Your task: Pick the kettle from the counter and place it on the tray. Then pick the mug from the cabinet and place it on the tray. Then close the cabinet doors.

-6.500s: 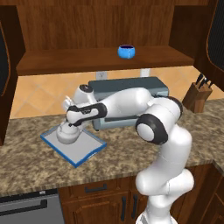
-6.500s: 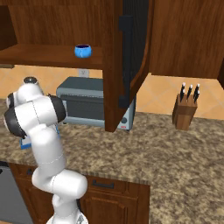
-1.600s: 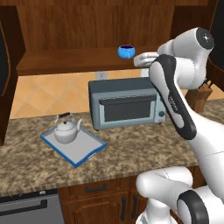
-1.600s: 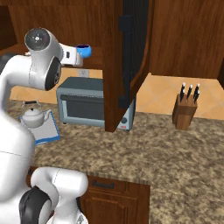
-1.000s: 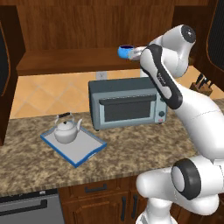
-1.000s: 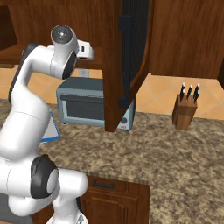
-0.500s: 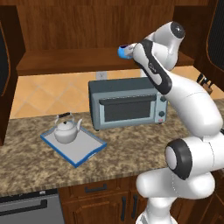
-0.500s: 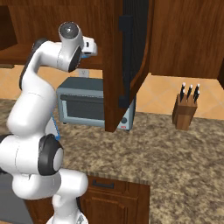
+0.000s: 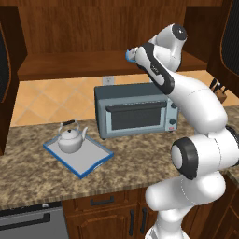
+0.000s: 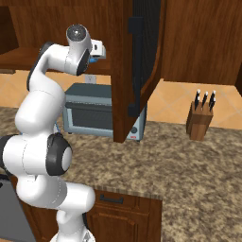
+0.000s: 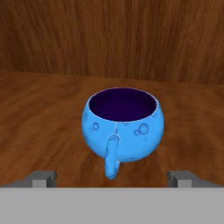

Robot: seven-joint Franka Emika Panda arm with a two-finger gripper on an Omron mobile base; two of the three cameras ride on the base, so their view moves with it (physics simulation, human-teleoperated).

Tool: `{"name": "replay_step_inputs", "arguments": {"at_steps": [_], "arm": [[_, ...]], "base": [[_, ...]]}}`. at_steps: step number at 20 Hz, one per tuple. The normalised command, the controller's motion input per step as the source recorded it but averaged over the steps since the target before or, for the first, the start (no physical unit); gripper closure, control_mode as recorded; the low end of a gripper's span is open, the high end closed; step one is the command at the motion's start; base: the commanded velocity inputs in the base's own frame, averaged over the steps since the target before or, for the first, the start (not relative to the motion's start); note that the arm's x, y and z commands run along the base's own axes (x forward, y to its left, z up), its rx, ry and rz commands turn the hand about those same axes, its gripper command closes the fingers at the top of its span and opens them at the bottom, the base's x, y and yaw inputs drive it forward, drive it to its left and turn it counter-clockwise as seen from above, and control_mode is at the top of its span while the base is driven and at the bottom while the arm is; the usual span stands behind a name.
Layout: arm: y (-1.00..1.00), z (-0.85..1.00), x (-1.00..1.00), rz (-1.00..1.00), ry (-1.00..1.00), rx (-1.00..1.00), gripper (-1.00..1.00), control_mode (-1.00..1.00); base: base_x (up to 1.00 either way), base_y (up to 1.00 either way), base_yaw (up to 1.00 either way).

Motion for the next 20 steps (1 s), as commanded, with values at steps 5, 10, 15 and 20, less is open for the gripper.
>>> {"name": "replay_step_inputs", "arguments": {"at_steps": [5, 10, 15, 20], "arm": [[0.0, -0.08, 0.42, 0.0, 0.04, 0.0, -1.0, -1.0], [0.0, 0.0, 0.32, 0.0, 0.03, 0.0, -1.0, -1.0], [0.0, 0.0, 0.06, 0.0, 0.0, 0.0, -1.0, -1.0], [0.01, -0.03, 0.01, 0.0, 0.0, 0.0, -1.0, -1.0]], "base": [[0.0, 0.0, 0.0], [0.0, 0.0, 0.0], [0.0, 0.0, 0.0], [0.0, 0.0, 0.0]]}}
